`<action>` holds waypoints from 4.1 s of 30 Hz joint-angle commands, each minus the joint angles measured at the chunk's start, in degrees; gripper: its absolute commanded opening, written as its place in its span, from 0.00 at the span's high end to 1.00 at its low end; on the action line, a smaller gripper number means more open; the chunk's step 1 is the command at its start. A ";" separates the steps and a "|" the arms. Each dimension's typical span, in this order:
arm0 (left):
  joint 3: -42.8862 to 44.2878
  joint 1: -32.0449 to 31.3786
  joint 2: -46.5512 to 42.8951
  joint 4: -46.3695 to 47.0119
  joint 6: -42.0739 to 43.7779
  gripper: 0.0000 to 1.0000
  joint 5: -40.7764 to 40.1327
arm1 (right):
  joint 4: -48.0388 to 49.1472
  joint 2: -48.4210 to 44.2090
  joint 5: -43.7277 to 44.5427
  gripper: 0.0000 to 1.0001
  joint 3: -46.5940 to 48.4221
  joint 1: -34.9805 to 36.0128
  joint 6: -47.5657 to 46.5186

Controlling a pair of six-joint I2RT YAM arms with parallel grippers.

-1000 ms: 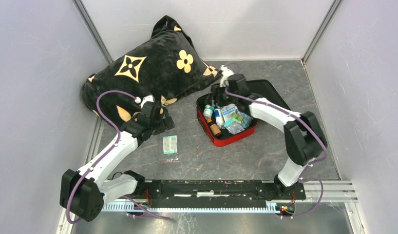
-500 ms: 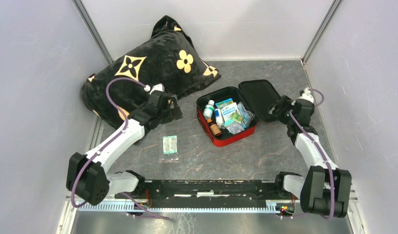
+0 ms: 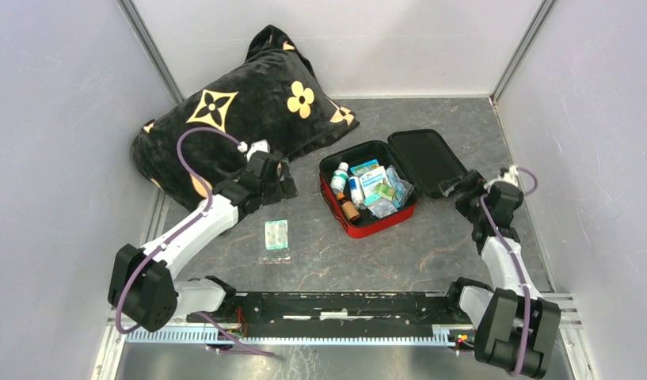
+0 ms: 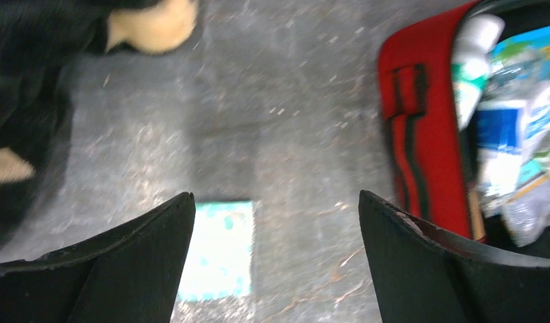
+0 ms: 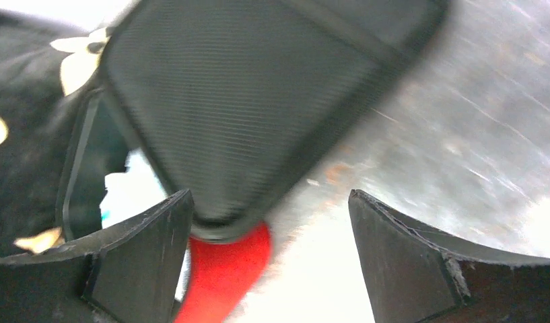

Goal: Organize the medicine kit

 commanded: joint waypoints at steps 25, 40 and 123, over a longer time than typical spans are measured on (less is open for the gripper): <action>-24.74 0.14 -19.65 1.07 -14.56 0.42 -4.48 | 13.89 44.05 2.34 0.41 31.31 71.04 7.68; -30.26 0.14 -10.79 8.75 -14.38 0.78 -2.22 | 18.28 51.75 3.41 0.42 31.51 72.25 16.09; -27.87 0.14 -31.46 12.38 -12.90 0.12 6.52 | -0.26 43.93 15.41 1.00 37.88 71.56 -4.07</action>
